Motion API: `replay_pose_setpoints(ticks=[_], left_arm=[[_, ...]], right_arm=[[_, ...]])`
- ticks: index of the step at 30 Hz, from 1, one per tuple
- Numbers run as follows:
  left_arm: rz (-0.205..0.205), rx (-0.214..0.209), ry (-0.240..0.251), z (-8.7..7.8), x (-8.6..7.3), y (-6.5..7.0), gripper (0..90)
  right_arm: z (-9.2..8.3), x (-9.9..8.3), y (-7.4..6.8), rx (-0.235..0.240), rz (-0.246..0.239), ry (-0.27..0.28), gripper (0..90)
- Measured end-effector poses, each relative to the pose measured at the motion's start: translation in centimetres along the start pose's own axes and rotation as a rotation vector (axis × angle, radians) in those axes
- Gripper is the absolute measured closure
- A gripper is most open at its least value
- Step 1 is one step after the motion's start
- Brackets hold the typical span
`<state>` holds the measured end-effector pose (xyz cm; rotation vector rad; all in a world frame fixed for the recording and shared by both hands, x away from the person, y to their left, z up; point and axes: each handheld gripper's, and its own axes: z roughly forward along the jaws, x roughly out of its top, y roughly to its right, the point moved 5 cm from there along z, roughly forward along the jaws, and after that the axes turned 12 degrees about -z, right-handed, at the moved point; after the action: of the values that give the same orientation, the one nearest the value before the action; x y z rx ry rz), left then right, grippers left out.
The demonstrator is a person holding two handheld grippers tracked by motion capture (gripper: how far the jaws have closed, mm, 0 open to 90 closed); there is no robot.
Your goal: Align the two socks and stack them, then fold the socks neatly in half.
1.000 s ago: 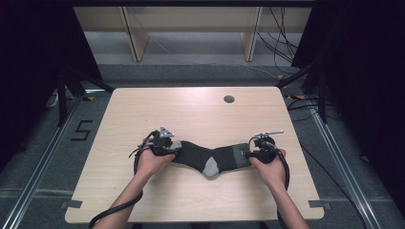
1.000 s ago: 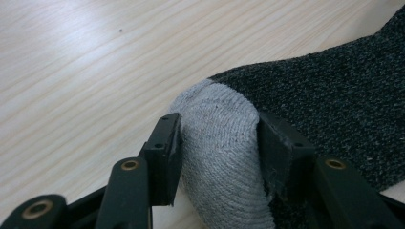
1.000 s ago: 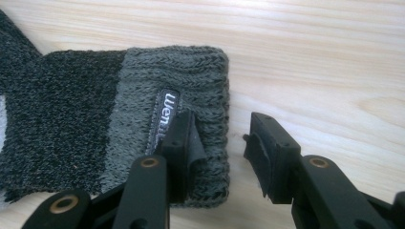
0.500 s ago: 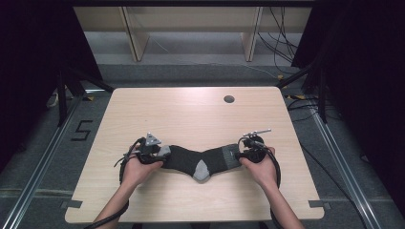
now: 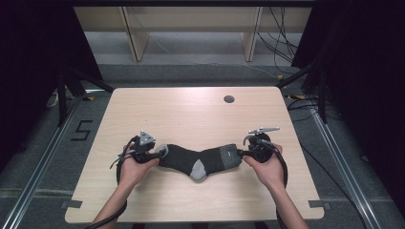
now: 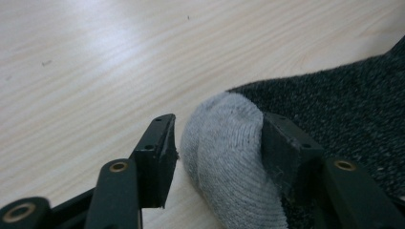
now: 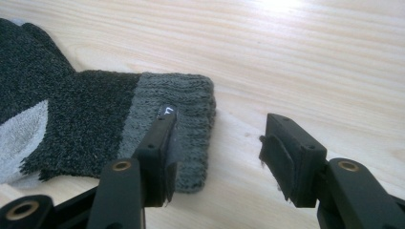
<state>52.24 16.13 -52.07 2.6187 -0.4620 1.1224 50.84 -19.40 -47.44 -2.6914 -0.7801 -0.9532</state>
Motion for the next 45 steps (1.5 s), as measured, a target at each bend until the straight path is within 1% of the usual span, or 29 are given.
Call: replay_pose_setpoints(ticks=[1, 2, 3, 5, 6, 7, 8, 10, 11, 12, 14, 15, 19, 20, 22, 23, 25, 27, 28, 30, 31, 35, 36, 38, 39, 41, 43, 44, 45], left_arm=[[0.026, 0.011, -0.025, 0.2, -0.3, 0.0, 46.3], [0.026, 0.011, -0.025, 0.2, -0.3, 0.0, 46.2], [0.022, 0.010, -0.014, 0.3, -0.2, 0.1, 44.8], [0.016, 0.017, -0.007, 0.2, -0.1, 0.0, 43.0], [0.000, 0.024, 0.005, 0.2, -0.1, -0.1, 39.4], [-0.011, 0.038, 0.012, -0.2, 0.1, -0.4, 29.8], [-0.011, 0.038, 0.012, -0.2, 0.1, -0.4, 28.1], [-0.020, 0.025, 0.032, -0.8, 0.3, -0.5, 26.4], [-0.046, 0.016, 0.054, -1.1, 0.3, -0.4, 26.4], [-0.077, -0.003, 0.078, -1.7, 0.3, -0.6, 22.7], [-0.096, -0.011, 0.084, -1.9, 0.2, -0.7, 20.3], [-0.107, -0.032, 0.084, -2.4, -0.1, -0.8, 20.0], [-0.126, -0.058, 0.106, -3.3, -0.7, -1.0, 19.7], [-0.150, -0.068, 0.110, -3.6, -1.1, -1.1, 18.8], [-0.161, -0.067, 0.110, -3.7, -1.3, -1.2, 18.9], [-0.183, -0.069, 0.117, -3.7, -1.6, -1.2, 18.9], [-0.187, -0.065, 0.104, -3.7, -1.9, -1.2, 19.0], [-0.171, -0.065, 0.093, -3.7, -2.0, -1.3, 19.0], [-0.185, -0.061, 0.094, -3.6, -2.2, -1.2, 19.2], [-0.173, -0.053, 0.075, -3.8, -2.3, -1.3, 20.0], [-0.176, -0.053, 0.079, -3.9, -2.4, -1.1, 20.1], [-0.176, -0.058, 0.080, -4.2, -2.6, -1.0, 20.1], [-0.176, -0.061, 0.078, -4.3, -2.7, -0.8, 20.2], [-0.182, -0.078, 0.100, -4.6, -2.9, -0.3, 26.8], [-0.182, -0.111, 0.117, -4.8, -3.3, 0.0, 28.1], [-0.183, -0.112, 0.103, -4.9, -3.7, 0.0, 30.9], [-0.166, -0.106, 0.091, -4.8, -4.0, -0.3, 33.8], [-0.166, -0.106, 0.091, -4.8, -4.0, -0.3, 34.4], [-0.174, -0.105, 0.081, -4.8, -4.0, -0.3, 34.4]], right_arm=[[-0.1, -0.2, 0.3, 0.016, 0.005, 0.001, 45.4], [-0.1, -0.2, 0.3, 0.016, 0.005, 0.001, 45.4], [-0.2, -0.6, 0.5, 0.004, 0.046, -0.015, 44.4], [-0.4, -0.7, 0.7, 0.006, 0.042, -0.019, 44.2], [-0.5, -0.9, 0.8, 0.005, 0.041, -0.018, 43.9], [-0.6, -1.2, 1.1, 0.002, 0.026, -0.014, 43.3], [-0.8, -1.3, 0.9, 0.011, 0.049, -0.024, 43.1], [-0.8, -1.4, 1.2, -0.006, 0.029, -0.009, 42.9], [-0.9, -1.5, 1.1, -0.006, 0.049, -0.001, 42.7], [-1.0, -1.7, 1.4, -0.010, 0.037, 0.022, 42.4], [-1.1, -2.0, 1.6, -0.003, 0.035, 0.014, 42.1], [-1.2, -2.1, 1.4, 0.002, 0.070, 0.000, 41.9], [-1.1, -2.3, 1.5, 0.007, 0.064, 0.000, 41.6], [-0.8, -2.4, 1.4, 0.012, 0.064, -0.013, 41.5], [-0.7, -2.4, 1.2, 0.015, 0.069, -0.022, 41.5], [-0.5, -2.4, 1.3, 0.026, 0.051, -0.027, 41.5], [-0.4, -2.4, 1.3, 0.055, 0.051, -0.022, 41.5], [-0.2, -2.6, 1.4, 0.030, 0.045, -0.034, 41.5], [-0.2, -2.6, 1.4, 0.028, 0.036, -0.019, 41.6], [-0.3, -2.8, 1.2, 0.060, 0.066, -0.040, 41.6], [-0.3, -2.9, 1.4, 0.048, 0.037, -0.028, 41.6], [-0.6, -2.8, 1.0, 0.055, 0.049, -0.021, 41.6], [-0.7, -2.9, 1.0, 0.037, 0.053, -0.034, 41.8], [-0.8, -2.8, 0.8, 0.036, 0.032, -0.013, 46.5], [-1.1, -2.6, 0.3, 0.028, 0.042, 0.006, 56.8], [-1.1, -2.5, -0.2, 0.032, 0.019, 0.006, 62.3], [-0.9, -2.5, -0.7, 0.043, 0.026, -0.017, 65.1], [-0.7, -2.4, -0.5, 0.037, -0.014, -0.013, 65.3], [-0.7, -2.4, -0.5, 0.037, -0.014, -0.013, 65.3]])
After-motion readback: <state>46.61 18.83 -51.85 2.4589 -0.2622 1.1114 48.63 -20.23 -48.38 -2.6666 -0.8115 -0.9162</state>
